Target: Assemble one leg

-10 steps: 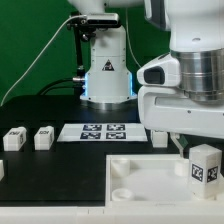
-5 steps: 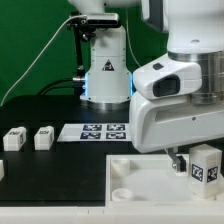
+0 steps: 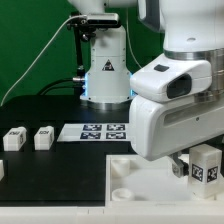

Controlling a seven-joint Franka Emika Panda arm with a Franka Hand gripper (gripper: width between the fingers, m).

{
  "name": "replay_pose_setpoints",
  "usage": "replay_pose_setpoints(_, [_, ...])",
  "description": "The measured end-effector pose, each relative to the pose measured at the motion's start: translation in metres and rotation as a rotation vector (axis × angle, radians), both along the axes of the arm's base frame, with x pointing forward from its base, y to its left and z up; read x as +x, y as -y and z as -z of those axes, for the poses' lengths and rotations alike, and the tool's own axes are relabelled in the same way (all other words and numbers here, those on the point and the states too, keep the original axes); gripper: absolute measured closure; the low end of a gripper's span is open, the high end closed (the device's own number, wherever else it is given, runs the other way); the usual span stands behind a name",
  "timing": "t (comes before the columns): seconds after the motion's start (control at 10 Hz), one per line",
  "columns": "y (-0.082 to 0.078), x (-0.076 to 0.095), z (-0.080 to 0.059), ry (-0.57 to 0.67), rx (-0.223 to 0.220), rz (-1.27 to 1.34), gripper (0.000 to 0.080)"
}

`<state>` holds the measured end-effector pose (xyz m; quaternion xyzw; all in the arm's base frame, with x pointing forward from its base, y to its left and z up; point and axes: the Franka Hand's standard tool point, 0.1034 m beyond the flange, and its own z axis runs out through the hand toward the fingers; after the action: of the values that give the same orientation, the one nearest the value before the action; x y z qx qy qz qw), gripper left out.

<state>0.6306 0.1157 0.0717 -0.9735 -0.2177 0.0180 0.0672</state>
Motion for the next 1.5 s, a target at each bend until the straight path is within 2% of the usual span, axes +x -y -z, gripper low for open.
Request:
replay_pose_setpoints(0.1, [-0.0001,0.0,0.0001,0.0,0.0,0.0,0.0264])
replay_pose_setpoints(0.2, [0.0,-0.0001,0.0001,0.0,0.0,0.0,0.0264])
replay_pose_setpoints(0.3, [0.0,-0.0001,0.0002,0.0,0.0,0.0,0.046])
replay_pose_setpoints(0.4, [0.0003,-0.0001,0.0003,-0.001,0.0,0.007,0.046])
replay_pose_setpoints(0.5, [0.0004,-0.0001,0.0003,-0.005,-0.002,0.033,0.0505])
replay_pose_setpoints(0.7, [0.0005,0.0001,0.0004,-0.011,-0.004,0.085,0.0505])
replay_pose_setpoints(1.5, [-0.0043,0.0018,0.0021,-0.135,-0.048,1.178,0.0505])
